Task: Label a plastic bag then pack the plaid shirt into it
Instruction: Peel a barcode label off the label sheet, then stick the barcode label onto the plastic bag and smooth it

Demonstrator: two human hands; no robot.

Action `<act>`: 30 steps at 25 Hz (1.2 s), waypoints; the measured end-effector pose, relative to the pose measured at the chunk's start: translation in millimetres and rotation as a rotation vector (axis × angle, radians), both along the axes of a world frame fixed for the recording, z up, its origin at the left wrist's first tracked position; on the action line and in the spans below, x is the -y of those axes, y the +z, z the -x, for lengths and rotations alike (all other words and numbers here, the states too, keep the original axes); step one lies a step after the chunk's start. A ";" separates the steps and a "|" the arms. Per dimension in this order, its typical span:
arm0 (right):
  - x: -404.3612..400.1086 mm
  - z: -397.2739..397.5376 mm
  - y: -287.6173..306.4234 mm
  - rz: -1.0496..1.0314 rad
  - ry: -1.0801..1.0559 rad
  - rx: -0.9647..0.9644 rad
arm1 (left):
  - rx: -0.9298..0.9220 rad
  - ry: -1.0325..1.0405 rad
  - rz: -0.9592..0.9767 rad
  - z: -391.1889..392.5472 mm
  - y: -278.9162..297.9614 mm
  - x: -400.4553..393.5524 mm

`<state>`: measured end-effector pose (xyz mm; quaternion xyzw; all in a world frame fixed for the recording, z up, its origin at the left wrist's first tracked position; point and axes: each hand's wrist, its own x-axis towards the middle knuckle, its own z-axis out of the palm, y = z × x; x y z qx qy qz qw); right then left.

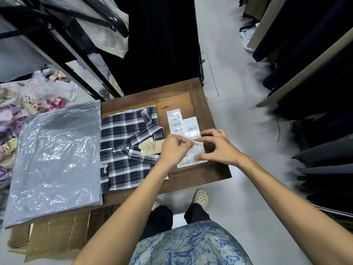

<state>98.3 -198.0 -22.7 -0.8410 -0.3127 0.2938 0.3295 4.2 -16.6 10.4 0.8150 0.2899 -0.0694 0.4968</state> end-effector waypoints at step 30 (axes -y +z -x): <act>-350.2 87.3 168.2 -0.615 -0.067 -0.297 | 0.556 0.387 0.076 117.3 137.3 -309.8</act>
